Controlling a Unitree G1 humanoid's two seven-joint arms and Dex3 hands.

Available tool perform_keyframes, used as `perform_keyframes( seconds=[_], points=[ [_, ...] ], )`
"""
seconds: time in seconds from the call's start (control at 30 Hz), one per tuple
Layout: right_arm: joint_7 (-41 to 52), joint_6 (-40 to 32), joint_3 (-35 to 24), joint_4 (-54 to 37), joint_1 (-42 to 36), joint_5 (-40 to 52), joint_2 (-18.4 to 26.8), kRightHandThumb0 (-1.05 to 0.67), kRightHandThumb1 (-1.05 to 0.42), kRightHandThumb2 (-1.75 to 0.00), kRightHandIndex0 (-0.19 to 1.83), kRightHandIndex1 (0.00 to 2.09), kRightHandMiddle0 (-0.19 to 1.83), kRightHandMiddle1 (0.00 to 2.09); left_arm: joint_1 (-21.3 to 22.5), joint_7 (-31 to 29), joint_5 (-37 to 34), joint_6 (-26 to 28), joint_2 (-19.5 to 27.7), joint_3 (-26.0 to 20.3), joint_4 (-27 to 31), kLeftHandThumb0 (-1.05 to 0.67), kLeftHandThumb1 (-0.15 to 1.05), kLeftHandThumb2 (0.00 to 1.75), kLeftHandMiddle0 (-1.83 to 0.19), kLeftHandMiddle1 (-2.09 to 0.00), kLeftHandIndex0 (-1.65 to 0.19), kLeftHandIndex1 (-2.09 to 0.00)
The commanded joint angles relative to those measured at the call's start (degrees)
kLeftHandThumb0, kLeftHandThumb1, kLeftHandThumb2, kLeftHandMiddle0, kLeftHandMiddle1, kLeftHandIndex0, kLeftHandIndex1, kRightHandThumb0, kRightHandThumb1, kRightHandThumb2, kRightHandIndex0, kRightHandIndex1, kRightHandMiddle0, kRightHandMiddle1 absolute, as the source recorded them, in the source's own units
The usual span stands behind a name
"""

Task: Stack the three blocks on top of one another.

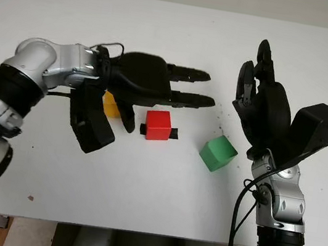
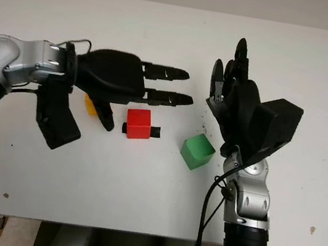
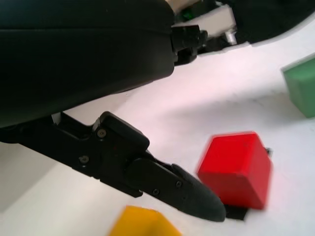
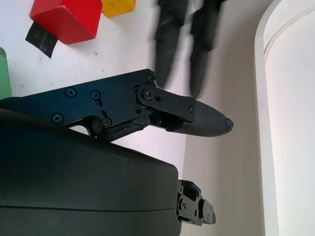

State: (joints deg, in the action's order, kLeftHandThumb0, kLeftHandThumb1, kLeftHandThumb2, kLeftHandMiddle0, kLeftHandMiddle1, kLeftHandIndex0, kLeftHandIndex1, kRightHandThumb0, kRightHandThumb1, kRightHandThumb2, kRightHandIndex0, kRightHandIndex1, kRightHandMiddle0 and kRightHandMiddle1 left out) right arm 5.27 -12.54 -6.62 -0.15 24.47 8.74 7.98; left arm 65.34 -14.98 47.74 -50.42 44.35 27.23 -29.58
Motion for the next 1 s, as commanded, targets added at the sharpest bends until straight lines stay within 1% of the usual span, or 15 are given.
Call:
perform_keyframes(
  seconds=[0.0, 0.1, 0.13, 0.2, 0.23, 0.27, 0.37, 0.4, 0.47, 0.5, 0.6, 0.7, 0.83, 0.9, 0.97],
  points=[
    [0.21, 0.13, 0.07, -0.69, -0.14, -0.21, 0.29, -0.60, -1.05, -0.67, -0.19, 0.00, -0.19, 0.00, -2.00, -3.46, -4.30, 1.84, 2.60, -3.35, 4.14, -0.82, 0.86, 0.05, 0.19, 0.00, 0.19, 0.00],
    [0.19, -0.39, 0.04, -0.46, 0.39, 0.05, 0.06, -0.60, -1.05, -0.68, -0.19, 0.00, -0.19, 0.00, -5.39, -7.85, -13.45, 5.47, 4.42, -8.42, 7.08, -0.81, 0.87, 0.06, 0.19, 0.00, 0.12, -0.04],
    [0.24, -0.45, 0.05, -0.37, 0.53, 0.16, -0.02, -0.59, -1.05, -0.68, -0.19, 0.00, -0.19, 0.00, -6.84, -9.17, -16.75, 7.74, 4.60, -10.37, 8.09, -0.82, 0.88, 0.06, 0.19, 0.00, 0.11, -0.05],
    [0.72, 0.19, 0.03, 0.23, 0.75, 0.42, 0.02, -0.59, -1.05, -0.68, -0.19, 0.00, -0.19, 0.00, -10.12, -11.52, -23.06, 14.30, 4.48, -14.69, 10.60, -0.81, 0.88, 0.06, 0.19, 0.00, 0.07, -0.07],
    [0.97, 0.43, 0.02, 0.46, 0.82, 0.47, 0.14, -0.59, -1.05, -0.67, -0.19, 0.00, -0.19, 0.00, -11.67, -11.51, -25.09, 17.00, 4.38, -16.80, 11.78, -0.80, 0.89, 0.06, 0.19, 0.00, 0.06, -0.07],
    [1.34, 0.79, -0.03, 0.78, 0.91, 0.56, 0.28, -0.60, -1.05, -0.67, -0.19, 0.00, -0.19, 0.00, -13.39, -11.42, -26.42, 20.71, 4.19, -18.89, 13.63, -0.81, 0.90, 0.06, 0.19, -0.01, 0.06, -0.07],
    [1.31, 1.14, -0.24, 1.29, 1.20, 0.31, 0.42, -0.60, -1.05, -0.66, -0.19, 0.00, -0.19, 0.00, -18.85, -11.60, -29.86, 32.45, 3.29, -24.29, 20.56, -0.83, 0.99, 0.09, 0.19, 0.00, 0.05, -0.06],
    [1.15, 1.31, -0.35, 1.50, 1.31, 0.25, 0.36, -0.60, -1.05, -0.66, -0.19, 0.00, -0.19, 0.00, -20.85, -11.52, -30.53, 36.43, 2.77, -25.75, 23.43, -0.84, 1.02, 0.09, 0.18, -0.02, 0.00, -0.09],
    [1.18, 1.70, -0.55, 1.84, 1.48, 0.40, 0.33, -0.60, -1.05, -0.66, -0.19, 0.00, -0.19, 0.00, -24.54, -11.53, -31.15, 43.30, 2.01, -27.94, 28.63, -0.85, 1.04, 0.10, 0.15, -0.04, -0.06, -0.10],
    [1.34, 1.88, -0.66, 2.08, 1.60, 0.50, 0.38, -0.60, -1.05, -0.66, -0.19, 0.00, -0.19, 0.00, -26.13, -11.15, -31.08, 45.39, 1.66, -28.69, 30.40, -0.87, 1.04, 0.11, 0.14, -0.05, -0.09, -0.11],
    [1.73, 2.11, -0.81, 2.31, 1.81, 0.54, 0.57, -0.62, -1.05, -0.64, -0.19, 0.00, -0.19, 0.00, -30.18, -9.95, -29.64, 50.69, 0.74, -29.68, 33.82, -0.85, 1.04, 0.09, 0.11, -0.06, -0.15, -0.12],
    [2.50, 2.64, -0.83, 2.52, 1.86, 0.45, 1.00, -0.62, -1.05, -0.64, -0.19, 0.00, -0.19, 0.00, -31.89, -9.31, -27.27, 54.38, 0.40, -28.98, 35.40, -0.84, 1.02, 0.07, 0.10, -0.06, -0.18, -0.12],
    [3.00, 3.07, -0.99, 2.93, 2.06, 0.52, 1.13, -0.61, -1.05, -0.64, -0.19, 0.00, -0.19, 0.00, -31.93, -8.71, -20.97, 56.04, 0.31, -25.05, 34.87, -0.92, 1.04, 0.06, 0.10, -0.05, -0.20, -0.10],
    [3.36, 3.29, -0.99, 3.16, 2.14, 0.56, 1.27, -0.61, -1.05, -0.64, -0.19, 0.00, -0.19, 0.00, -31.44, -9.76, -18.12, 57.24, -0.02, -22.71, 34.87, -0.94, 1.05, 0.07, 0.14, -0.04, -0.14, -0.07],
    [3.27, 3.21, -1.00, 3.22, 2.20, 0.46, 1.22, -0.61, -1.05, -0.64, -0.19, 0.00, -0.19, 0.00, -31.27, -10.38, -16.40, 57.50, 0.02, -21.49, 34.96, -0.96, 1.05, 0.09, 0.15, -0.04, -0.13, -0.06]
  ],
)
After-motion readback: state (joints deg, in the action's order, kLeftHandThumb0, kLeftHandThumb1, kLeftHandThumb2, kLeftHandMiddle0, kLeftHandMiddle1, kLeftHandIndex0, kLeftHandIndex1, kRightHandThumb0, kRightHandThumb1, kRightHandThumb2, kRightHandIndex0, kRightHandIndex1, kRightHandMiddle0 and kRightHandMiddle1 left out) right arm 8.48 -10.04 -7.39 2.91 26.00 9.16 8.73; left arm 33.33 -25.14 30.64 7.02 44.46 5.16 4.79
